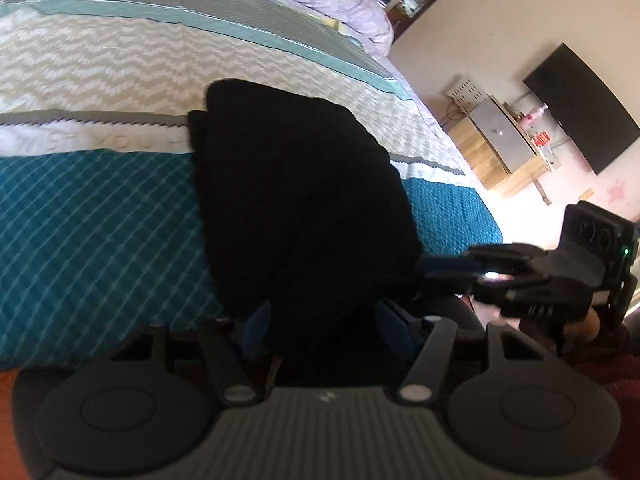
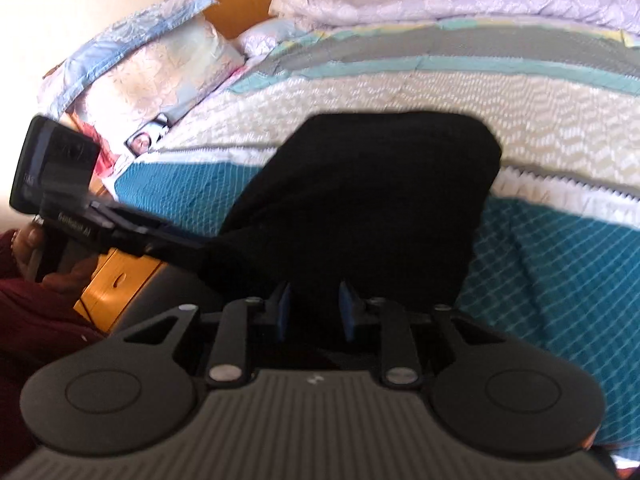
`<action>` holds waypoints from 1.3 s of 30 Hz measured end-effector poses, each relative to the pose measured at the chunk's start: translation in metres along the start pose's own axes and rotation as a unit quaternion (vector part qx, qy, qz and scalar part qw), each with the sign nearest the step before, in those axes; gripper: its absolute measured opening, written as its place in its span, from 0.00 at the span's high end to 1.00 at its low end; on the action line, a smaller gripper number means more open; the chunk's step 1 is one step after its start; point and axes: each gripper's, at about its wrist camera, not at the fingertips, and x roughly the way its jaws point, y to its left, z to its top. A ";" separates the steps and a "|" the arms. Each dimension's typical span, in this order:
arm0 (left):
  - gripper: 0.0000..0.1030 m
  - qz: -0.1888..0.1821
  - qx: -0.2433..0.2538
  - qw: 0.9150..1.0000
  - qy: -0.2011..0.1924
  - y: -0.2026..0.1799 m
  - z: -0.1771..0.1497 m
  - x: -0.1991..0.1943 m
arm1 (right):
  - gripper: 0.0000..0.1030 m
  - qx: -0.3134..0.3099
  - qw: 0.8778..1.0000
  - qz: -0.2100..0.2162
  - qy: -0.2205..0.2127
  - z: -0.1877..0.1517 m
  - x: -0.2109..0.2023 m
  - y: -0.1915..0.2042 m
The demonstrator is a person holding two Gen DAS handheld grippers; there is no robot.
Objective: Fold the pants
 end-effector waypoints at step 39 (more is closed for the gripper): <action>0.34 -0.030 -0.087 0.993 -0.079 0.027 0.010 0.022 | 0.71 0.076 0.997 0.007 0.026 0.008 0.029 -0.016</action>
